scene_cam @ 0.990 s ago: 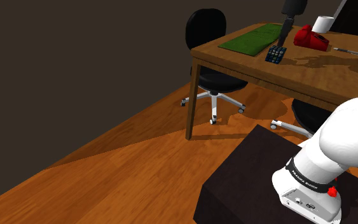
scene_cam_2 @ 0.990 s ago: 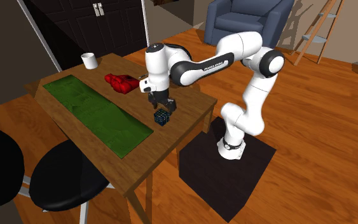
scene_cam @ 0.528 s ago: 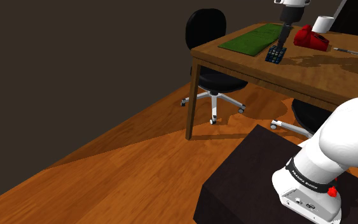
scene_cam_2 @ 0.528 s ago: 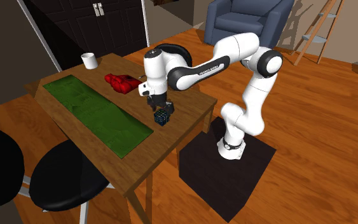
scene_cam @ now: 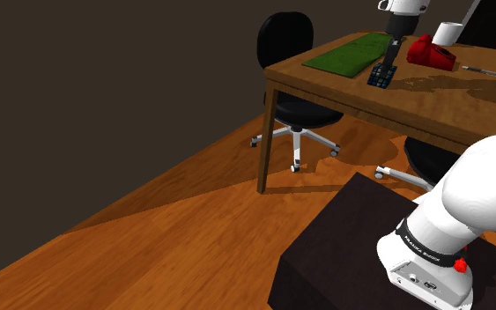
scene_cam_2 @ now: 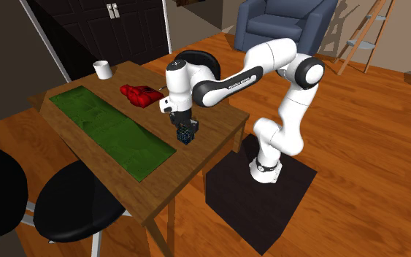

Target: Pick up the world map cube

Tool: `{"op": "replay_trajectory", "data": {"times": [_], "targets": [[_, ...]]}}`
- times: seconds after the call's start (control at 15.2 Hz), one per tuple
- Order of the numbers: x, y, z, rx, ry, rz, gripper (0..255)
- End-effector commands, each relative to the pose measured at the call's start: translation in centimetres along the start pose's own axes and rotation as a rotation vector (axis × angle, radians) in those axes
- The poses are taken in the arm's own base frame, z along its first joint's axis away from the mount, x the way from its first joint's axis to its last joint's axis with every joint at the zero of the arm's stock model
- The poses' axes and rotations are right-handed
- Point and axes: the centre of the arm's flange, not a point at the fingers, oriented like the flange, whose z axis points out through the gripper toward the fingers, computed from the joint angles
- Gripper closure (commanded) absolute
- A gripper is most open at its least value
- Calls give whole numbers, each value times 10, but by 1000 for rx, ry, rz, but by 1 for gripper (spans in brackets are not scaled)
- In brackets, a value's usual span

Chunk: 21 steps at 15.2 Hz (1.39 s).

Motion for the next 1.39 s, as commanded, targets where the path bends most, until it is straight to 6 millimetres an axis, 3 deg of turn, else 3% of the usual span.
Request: {"op": "replay_trajectory", "data": {"times": [0.0, 0.26, 1.32], "targets": [[0, 0, 1, 1, -2, 0, 255], [0, 0, 1, 1, -2, 0, 255], [-4, 1, -79, 1, -2, 0, 255]]}}
